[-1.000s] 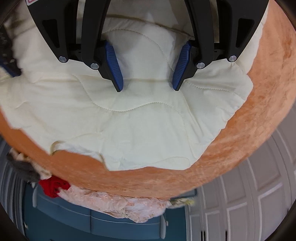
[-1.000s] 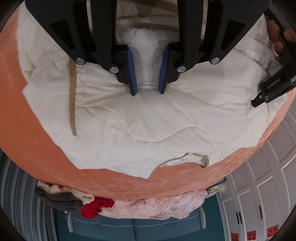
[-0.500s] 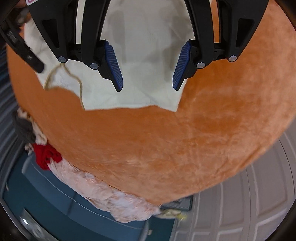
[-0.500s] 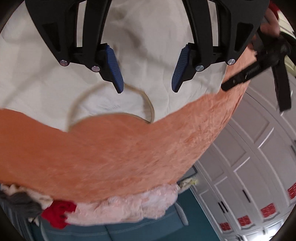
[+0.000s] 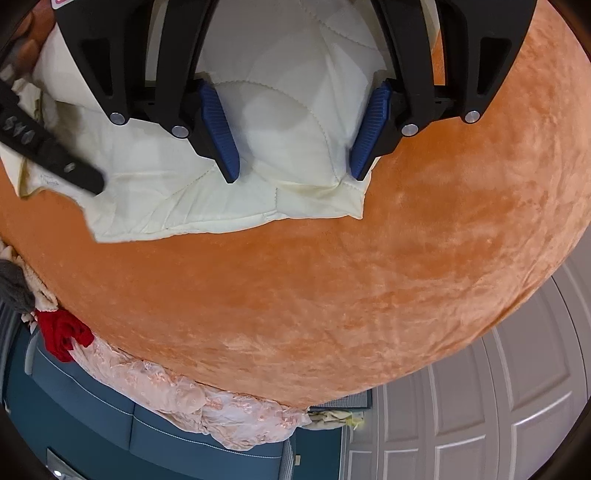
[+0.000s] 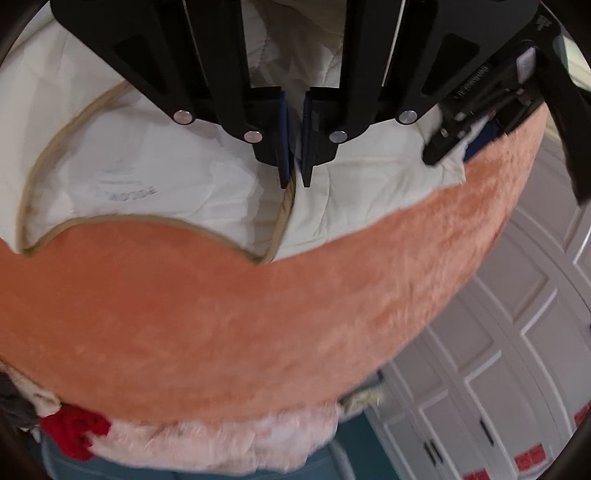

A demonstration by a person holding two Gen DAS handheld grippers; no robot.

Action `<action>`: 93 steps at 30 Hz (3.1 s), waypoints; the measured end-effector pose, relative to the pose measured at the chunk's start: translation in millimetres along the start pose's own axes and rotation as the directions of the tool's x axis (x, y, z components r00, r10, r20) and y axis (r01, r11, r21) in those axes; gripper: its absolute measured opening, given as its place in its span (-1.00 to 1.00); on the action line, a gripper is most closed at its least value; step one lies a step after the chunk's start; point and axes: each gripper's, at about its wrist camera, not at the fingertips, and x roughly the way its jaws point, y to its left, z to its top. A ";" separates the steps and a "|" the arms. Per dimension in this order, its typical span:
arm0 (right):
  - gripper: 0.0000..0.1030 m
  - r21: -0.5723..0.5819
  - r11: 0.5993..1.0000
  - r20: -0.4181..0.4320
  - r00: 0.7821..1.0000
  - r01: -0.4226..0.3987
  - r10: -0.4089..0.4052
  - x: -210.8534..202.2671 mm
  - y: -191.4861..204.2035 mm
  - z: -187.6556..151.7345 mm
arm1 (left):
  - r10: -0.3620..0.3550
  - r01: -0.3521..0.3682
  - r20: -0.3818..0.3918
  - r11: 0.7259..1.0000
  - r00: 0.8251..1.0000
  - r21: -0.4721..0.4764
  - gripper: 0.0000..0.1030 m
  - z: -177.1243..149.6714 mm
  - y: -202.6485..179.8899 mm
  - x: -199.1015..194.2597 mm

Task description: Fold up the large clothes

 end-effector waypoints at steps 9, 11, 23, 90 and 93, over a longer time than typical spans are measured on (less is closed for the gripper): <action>-0.92 0.011 0.997 -0.018 0.997 0.074 -0.074 21.3 -4.2 -7.4 | 0.032 -0.032 0.020 0.999 0.999 0.016 0.25 -3.1 -4.1 4.0; -0.93 0.017 0.997 -0.023 0.997 0.074 -0.073 20.9 -6.4 -6.7 | 0.044 -0.044 0.020 0.999 0.999 0.023 0.26 -2.7 -6.0 5.3; -0.70 0.312 0.933 0.206 0.946 0.178 -0.249 -148.6 -135.6 -17.6 | -0.004 -0.003 0.083 0.997 0.997 0.083 0.37 20.4 -33.1 -52.9; -1.00 0.092 0.975 0.019 0.979 0.201 -0.203 -51.3 -113.7 -36.1 | -0.101 0.106 -0.034 0.931 0.994 0.348 -0.02 -18.5 -140.8 12.0; -1.00 0.078 0.973 0.027 0.975 0.217 -0.220 -51.0 -109.8 -38.0 | -0.093 0.093 -0.016 0.931 0.995 0.352 -0.01 -20.2 -142.3 14.0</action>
